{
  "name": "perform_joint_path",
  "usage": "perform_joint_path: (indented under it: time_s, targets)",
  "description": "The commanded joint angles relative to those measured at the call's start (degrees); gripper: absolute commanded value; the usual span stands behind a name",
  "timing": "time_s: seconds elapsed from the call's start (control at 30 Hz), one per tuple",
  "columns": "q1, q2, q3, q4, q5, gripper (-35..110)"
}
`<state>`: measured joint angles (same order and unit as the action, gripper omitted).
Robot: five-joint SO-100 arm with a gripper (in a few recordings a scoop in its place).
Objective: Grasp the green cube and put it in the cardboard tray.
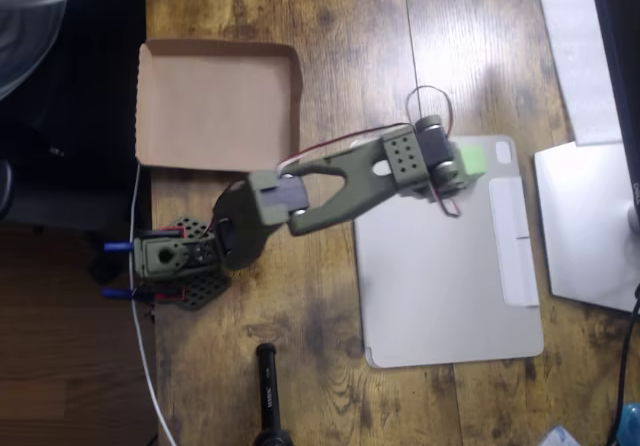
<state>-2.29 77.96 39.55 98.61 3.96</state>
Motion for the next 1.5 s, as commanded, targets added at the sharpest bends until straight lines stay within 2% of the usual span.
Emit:
perform_joint_path:
  time_s: [0.0,0.23,0.33,0.6,0.77,1.23,1.47]
  targets:
    - [-4.48,-3.25,-8.7,3.08,-0.7,0]
    - [-7.91,-15.38,-17.75,1.58,-1.14,4]
    - [-7.91,-19.25,-20.83,-0.09,-2.64,10]
    - [-5.54,-17.31,-12.57,-8.61,-4.48,22]
    - [-4.04,-16.52,-9.14,-11.51,-5.89,23]
    - [-1.58,-14.06,0.97,-26.89,-13.71,33]
    - [-1.76,-13.18,7.56,-34.54,-15.29,34]
